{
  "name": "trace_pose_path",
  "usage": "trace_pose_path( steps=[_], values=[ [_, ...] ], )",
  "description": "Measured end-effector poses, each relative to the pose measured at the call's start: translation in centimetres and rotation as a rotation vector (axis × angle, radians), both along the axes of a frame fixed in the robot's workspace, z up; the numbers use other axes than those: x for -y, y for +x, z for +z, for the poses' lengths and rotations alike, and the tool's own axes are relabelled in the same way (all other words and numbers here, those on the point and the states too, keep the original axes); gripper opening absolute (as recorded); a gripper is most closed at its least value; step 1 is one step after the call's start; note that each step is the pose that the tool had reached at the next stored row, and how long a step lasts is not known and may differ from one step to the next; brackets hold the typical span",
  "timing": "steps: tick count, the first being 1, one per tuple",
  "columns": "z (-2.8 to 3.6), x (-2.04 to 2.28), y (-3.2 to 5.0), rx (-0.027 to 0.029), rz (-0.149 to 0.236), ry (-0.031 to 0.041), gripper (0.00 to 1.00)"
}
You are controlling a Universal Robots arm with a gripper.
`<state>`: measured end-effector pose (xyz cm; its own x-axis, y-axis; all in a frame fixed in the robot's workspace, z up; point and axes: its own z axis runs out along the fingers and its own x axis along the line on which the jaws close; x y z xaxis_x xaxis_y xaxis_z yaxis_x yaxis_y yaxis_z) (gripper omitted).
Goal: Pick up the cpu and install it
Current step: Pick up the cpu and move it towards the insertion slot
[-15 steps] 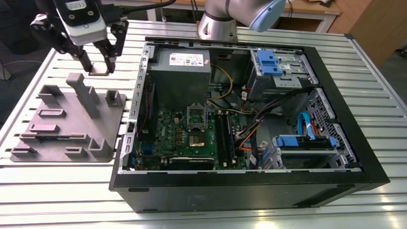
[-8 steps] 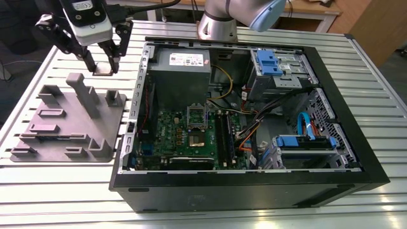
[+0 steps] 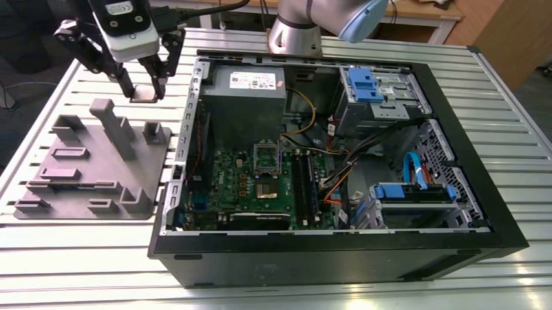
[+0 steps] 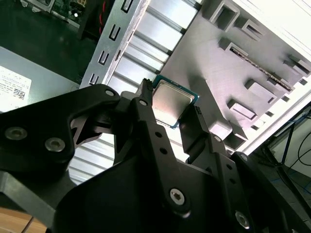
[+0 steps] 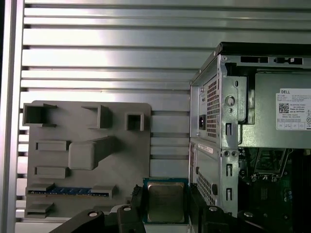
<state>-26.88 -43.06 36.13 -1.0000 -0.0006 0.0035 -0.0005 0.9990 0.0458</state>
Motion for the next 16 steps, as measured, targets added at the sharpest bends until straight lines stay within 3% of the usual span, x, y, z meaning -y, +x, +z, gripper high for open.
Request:
trace_pose_path(
  steps=[16],
  values=[
    [-0.05,0.0,2.67,-0.0001,0.0,0.0,0.47]
  ],
)
